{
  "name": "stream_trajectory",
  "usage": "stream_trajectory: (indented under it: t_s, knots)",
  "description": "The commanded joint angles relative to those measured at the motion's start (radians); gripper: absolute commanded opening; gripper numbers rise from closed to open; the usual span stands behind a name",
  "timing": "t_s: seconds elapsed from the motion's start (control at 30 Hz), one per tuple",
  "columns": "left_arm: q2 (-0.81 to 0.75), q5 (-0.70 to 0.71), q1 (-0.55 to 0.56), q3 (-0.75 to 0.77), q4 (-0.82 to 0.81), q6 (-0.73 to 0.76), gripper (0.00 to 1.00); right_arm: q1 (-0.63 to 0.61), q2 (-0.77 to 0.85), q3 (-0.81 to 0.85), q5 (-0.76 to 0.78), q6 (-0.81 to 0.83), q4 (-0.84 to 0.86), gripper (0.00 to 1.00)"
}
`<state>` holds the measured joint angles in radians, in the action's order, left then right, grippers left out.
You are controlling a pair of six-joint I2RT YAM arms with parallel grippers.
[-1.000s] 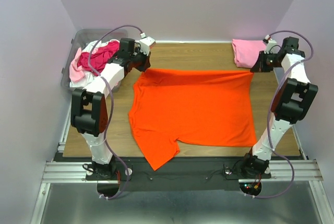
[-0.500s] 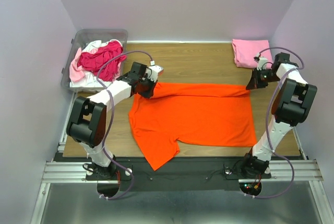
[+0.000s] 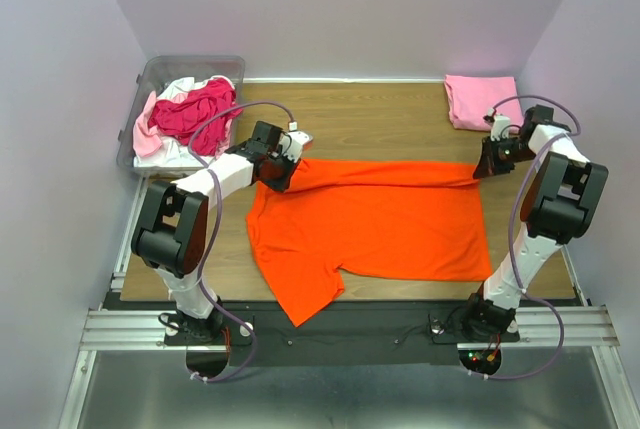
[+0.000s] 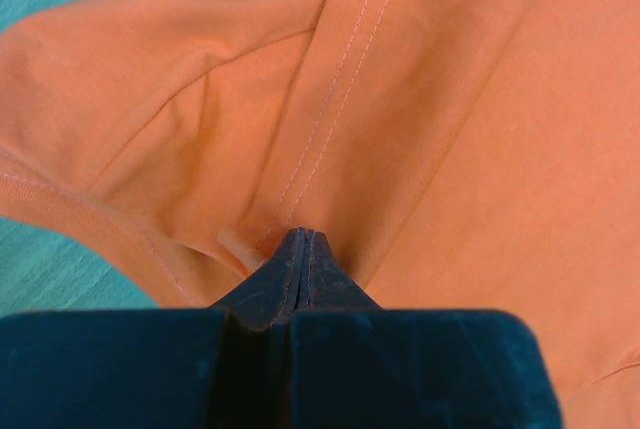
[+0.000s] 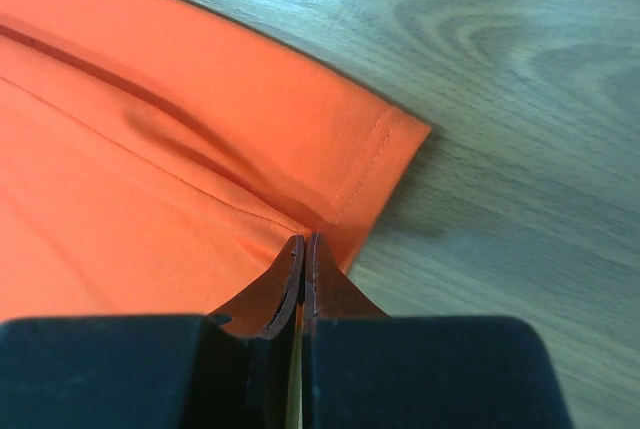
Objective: Fold and stack the t-shirts
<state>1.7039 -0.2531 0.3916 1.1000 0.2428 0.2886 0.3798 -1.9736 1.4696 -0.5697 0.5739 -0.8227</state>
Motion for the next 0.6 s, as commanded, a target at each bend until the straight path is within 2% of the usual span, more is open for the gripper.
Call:
stream_trajectory:
  t_s: [0.0,0.13,0.17,0.2,0.23,0.3,0.37,0.57]
  knots:
    - [-0.03,0.003,0.0,0.034,0.055,0.075,0.0,0.007,0.074,0.017,0.022,0.044,-0.009,0.01]
    - [-0.013,-0.037,0.001,0.011,0.079,0.118,0.0,0.007,0.081,-0.029,0.034,0.102,-0.032,0.01]
    - [-0.003,-0.052,0.001,0.021,0.091,0.133,0.04,0.007,0.082,-0.037,0.036,0.13,-0.039,0.01]
    - [0.0,-0.089,0.0,0.029,0.11,0.147,0.09,0.007,0.079,-0.038,0.042,0.148,-0.056,0.18]
    - [0.003,-0.113,0.0,0.041,0.156,0.165,0.23,0.007,0.068,-0.032,0.05,0.158,-0.084,0.3]
    - [-0.007,-0.168,-0.008,0.061,0.196,0.21,0.4,0.007,0.067,-0.003,0.054,0.172,-0.114,0.48]
    - [-0.015,-0.198,-0.016,0.08,0.207,0.218,0.43,0.007,0.078,0.023,0.038,0.166,-0.127,0.49]
    - [0.057,-0.238,-0.026,0.218,0.213,0.173,0.45,0.004,0.065,0.11,-0.041,0.119,-0.167,0.5]
